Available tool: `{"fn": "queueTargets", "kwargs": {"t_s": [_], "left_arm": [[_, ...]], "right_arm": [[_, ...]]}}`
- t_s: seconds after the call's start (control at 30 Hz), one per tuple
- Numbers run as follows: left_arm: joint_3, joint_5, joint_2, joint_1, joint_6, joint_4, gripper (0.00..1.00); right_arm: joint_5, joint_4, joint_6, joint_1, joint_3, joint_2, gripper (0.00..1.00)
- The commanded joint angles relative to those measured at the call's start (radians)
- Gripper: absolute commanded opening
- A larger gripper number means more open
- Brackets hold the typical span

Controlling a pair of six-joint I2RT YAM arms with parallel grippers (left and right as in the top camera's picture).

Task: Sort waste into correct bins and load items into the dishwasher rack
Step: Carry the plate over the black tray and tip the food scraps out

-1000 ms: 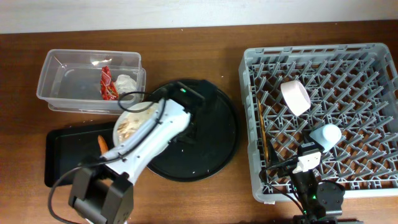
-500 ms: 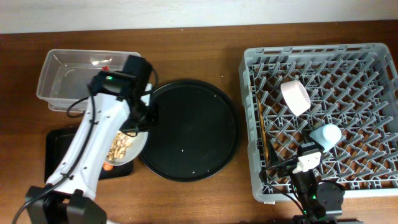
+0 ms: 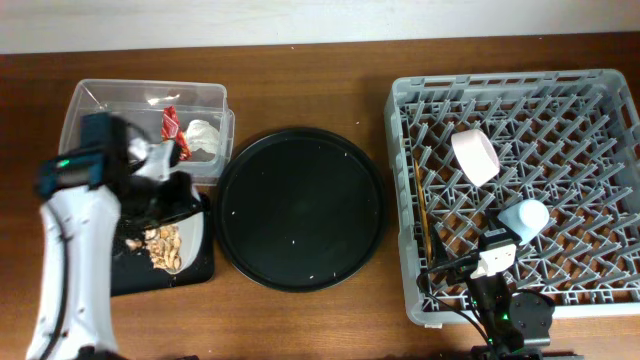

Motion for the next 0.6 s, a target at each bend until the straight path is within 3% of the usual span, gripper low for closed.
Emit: {"fn": "queueTargets", "kwargs": {"t_s": [0.0,0.13,0.27,0.57], "left_arm": [[-0.059,0.240,-0.060,0.137,0.165,0.007,0.00],[-0.152,0.436,-0.060,0.287,0.269,0.018,0.00],[-0.201,0.486,-0.060,0.401,0.319,0.009,0.00],[-0.202,0.711,-0.116,0.571,0.586,-0.140,0.00]], "right_arm": [[-0.008,0.002,-0.003,-0.007,-0.009,-0.006,0.98],[-0.008,0.002,-0.003,-0.007,-0.009,-0.006,0.98],[-0.008,0.002,-0.003,-0.007,-0.009,-0.006,0.98],[-0.008,0.002,-0.003,-0.007,-0.009,-0.006,0.98]]}}
